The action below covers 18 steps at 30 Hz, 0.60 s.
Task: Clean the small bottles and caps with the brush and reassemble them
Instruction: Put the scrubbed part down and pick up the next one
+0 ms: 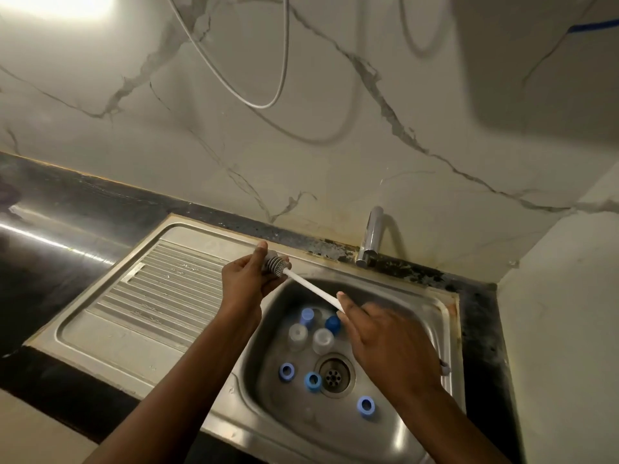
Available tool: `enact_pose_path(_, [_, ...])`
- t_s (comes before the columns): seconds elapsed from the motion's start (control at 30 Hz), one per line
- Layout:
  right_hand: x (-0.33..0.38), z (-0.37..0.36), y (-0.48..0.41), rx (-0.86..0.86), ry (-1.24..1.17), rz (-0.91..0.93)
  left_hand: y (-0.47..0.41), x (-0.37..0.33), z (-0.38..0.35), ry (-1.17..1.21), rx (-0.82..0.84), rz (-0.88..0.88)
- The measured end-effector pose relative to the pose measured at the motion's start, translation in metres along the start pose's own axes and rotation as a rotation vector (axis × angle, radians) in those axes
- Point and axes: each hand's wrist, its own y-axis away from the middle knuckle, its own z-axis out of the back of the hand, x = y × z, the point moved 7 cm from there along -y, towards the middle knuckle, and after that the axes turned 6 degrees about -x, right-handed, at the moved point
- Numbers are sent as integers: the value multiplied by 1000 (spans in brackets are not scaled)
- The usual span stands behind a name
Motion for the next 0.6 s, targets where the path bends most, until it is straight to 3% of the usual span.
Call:
enact_pose_path(0.07, [-9, -2, 1, 10, -364, -229, 1, -5, 0, 34, 38, -33])
enact_pose_path(0.13, [-5, -14, 5, 131, -800, -394, 0, -9, -2, 88, 102, -53])
enact_pose_path(0.2, [3, -23, 12, 317, -1195, -596, -1, -11, -4, 172, 171, -38])
enact_pose_path(0.27, [15, -27, 21, 610, -1548, -830, 0, -11, -7, 262, 236, 0])
enact_pose_path(0.33, [21, -25, 27, 771, -1710, -914, 1, -10, -9, 301, 280, 34])
enact_pose_path(0.4, [20, -25, 26, 720, -1640, -872, 0, -9, -5, 245, 261, 39])
enact_pose_path(0.43, [17, -25, 24, 622, -1495, -806, -1, -8, -3, 192, 231, 34])
enact_pose_path(0.5, [6, -17, 15, 356, -1014, -575, -2, -4, 4, 87, 146, 16])
enact_pose_path(0.6, [7, -2, 7, 145, -238, -160, -3, 4, 13, 29, 35, 41])
